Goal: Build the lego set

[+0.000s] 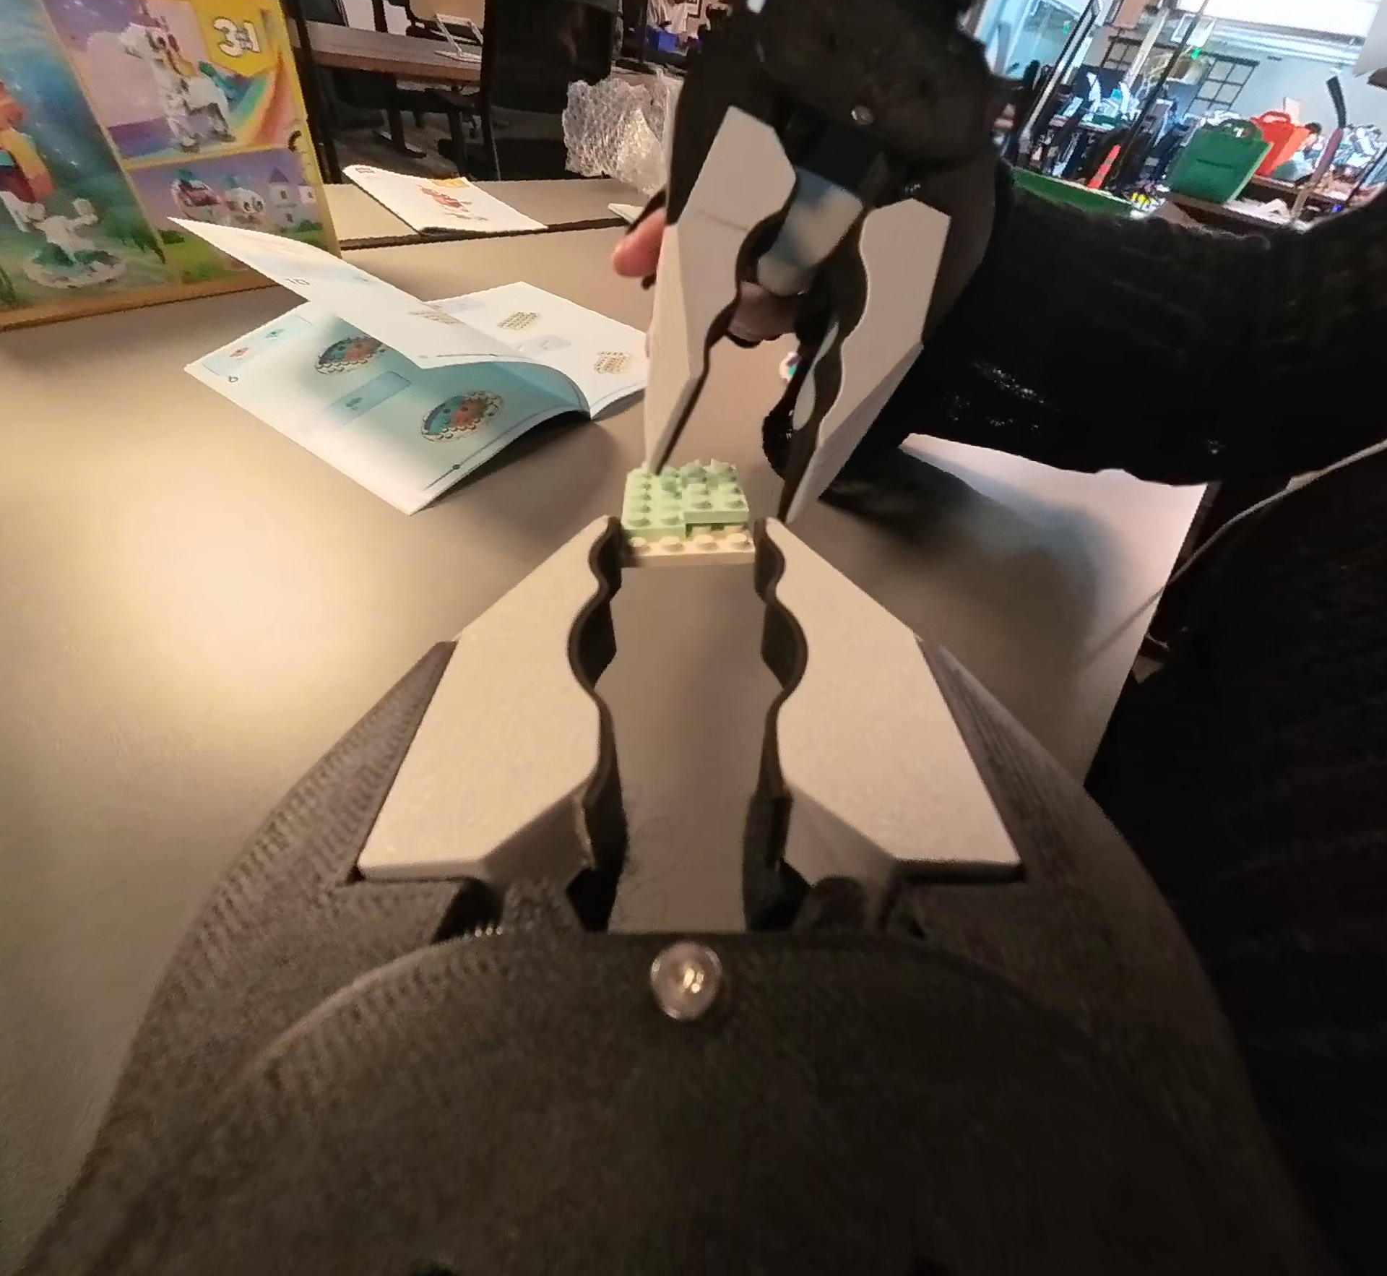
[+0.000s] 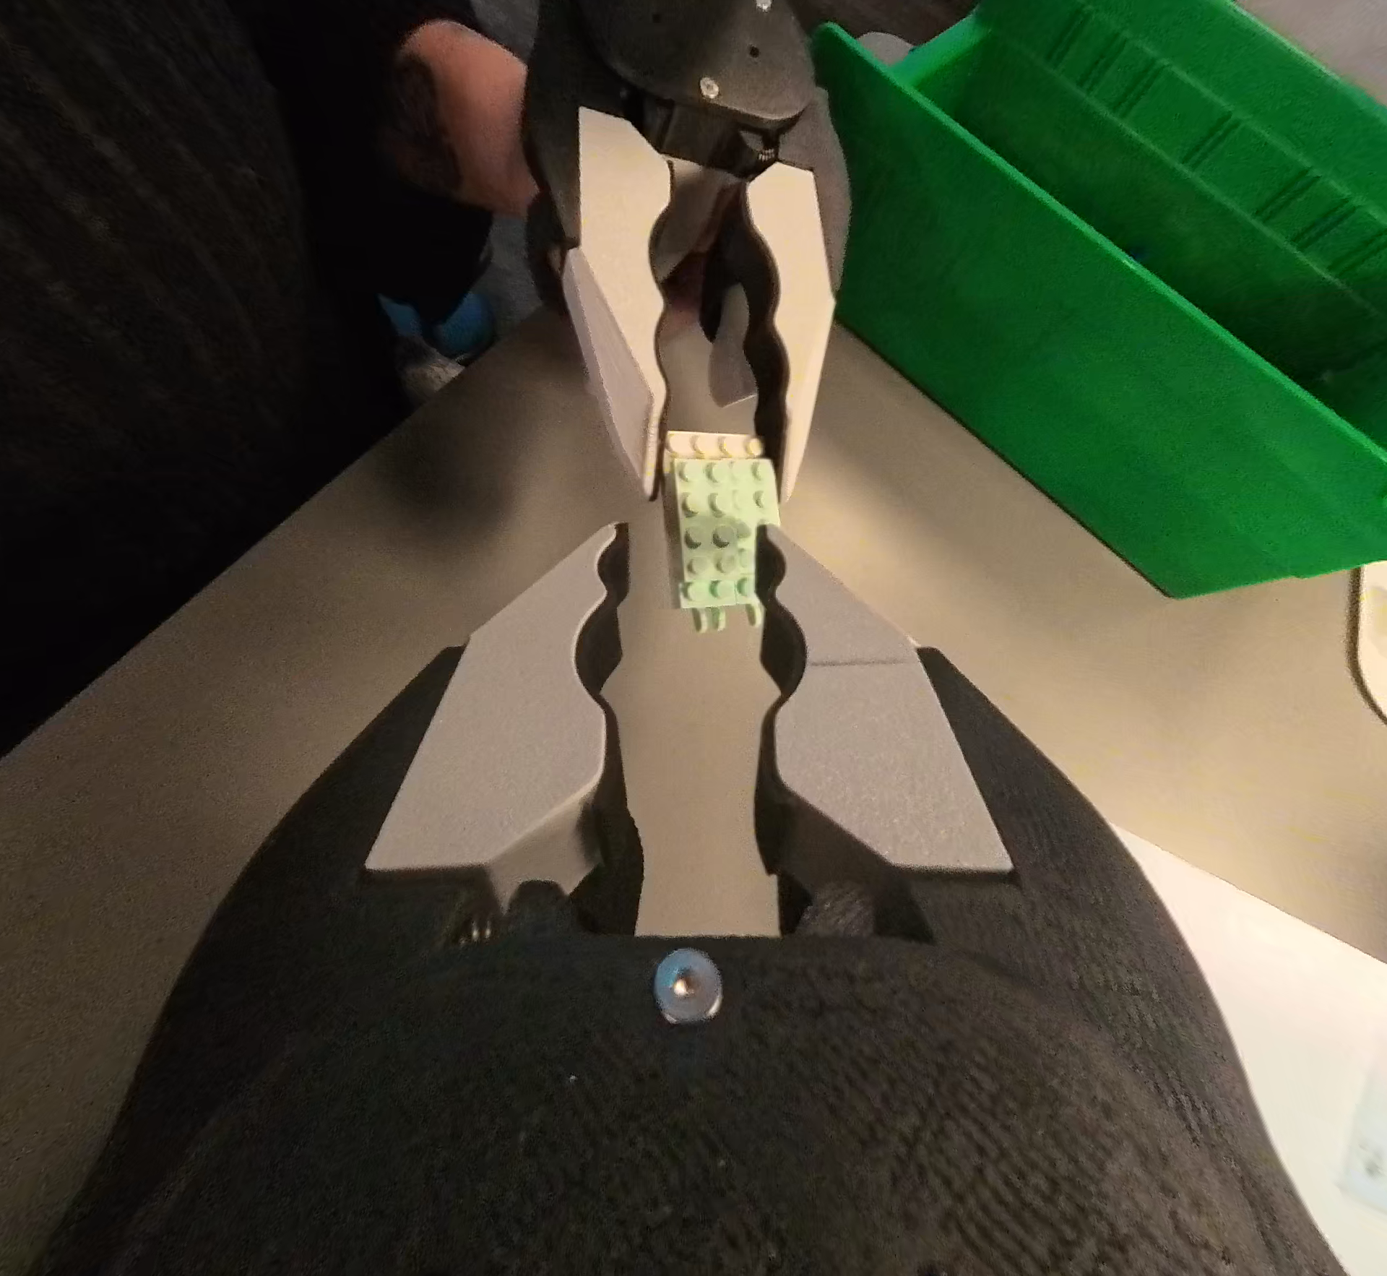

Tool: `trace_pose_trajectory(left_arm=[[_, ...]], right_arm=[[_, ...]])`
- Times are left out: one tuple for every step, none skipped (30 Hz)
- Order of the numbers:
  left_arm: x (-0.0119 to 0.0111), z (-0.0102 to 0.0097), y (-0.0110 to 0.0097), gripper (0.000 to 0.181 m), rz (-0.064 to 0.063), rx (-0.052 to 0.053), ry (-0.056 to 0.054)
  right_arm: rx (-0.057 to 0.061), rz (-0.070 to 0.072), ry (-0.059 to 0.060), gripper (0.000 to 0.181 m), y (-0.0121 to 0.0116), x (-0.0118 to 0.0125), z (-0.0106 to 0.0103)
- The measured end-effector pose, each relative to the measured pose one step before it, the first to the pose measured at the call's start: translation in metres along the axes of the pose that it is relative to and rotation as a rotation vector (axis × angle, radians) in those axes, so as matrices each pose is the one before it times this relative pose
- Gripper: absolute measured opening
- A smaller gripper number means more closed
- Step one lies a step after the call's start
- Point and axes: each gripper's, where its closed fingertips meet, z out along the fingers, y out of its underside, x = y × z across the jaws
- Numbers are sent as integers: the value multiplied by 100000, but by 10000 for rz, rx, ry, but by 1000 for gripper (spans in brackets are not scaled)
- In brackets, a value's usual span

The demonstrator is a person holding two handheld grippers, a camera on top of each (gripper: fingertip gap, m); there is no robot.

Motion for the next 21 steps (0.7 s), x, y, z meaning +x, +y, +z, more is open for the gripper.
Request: trace_pose_trajectory(left_arm=[[-57, 7, -140, 34, -32, 73, -37], [-112, 11, -154, 34, -43, 82, -75], [-152, 24, -194, 34, -53, 103, -109], [-113, 40, -221, 34, -78, 117, -72], [-136, 71, -263, 34, -109, 141, -81], [-129, 100, -260, 34, -136, 129, -65], [-64, 138, -219, 34, -139, 107, -13], [-49, 160, -178, 34, -129, 80, 6], [-4, 174, -143, 34, -97, 59, 20], [18, 172, -101, 34, -52, 35, 32], [74, 169, -57, 34, -29, 19, 50], [66, 158, -83, 34, -28, 33, 43], [105, 132, -115, 34, -19, 49, 55], [136, 110, -131, 35, -15, 58, 67], [65, 91, -133, 34, 5, 53, 0], [46, 67, -113, 34, 44, 49, -30], [62, 29, -123, 34, 46, 52, -24], [25, 15, -70, 34, 11, 26, -28], [37, 12, -30, 34, -13, 12, -4], [41, -3, -8, 34, -24, 8, 10], [36, 3, 44, 34, -28, -2, 12]], right_arm=[[4, -106, 264, 36, -96, 205, -148], [43, -178, 338, 40, -201, 196, -200], [58, -296, 586, 45, -293, 405, -248], [19, -530, 750, 48, -282, 461, -270], [-35, -746, 914, 49, -232, 514, -270], [-95, -863, 931, 49, -175, 414, -227], [-124, -890, 781, 46, -146, 158, -151], [-280, -831, 580, 43, 51, -107, -39], [-384, -744, 595, 41, 198, 0, 39], [-378, -670, 323, 38, 262, -283, 101], [-401, -537, 359, 36, 321, -120, 133], [-342, -475, 258, 33, 299, -170, 137], [-239, -414, 173, 29, 185, -215, 79], [-230, -441, 322, 25, 138, 77, 22], [-183, -511, 291, 24, 86, 60, 16], [-182, -432, 307, 21, 75, 152, 4], [-138, -297, 289, 16, 49, 187, -16], [-91, -167, 142, 15, 15, 70, -28], [-86, -35, 104, 14, 14, 88, -31], [-54, 23, 79, 13, 2, 90, -42], [-31, 97, 55, 12, 9, 96, -30]])
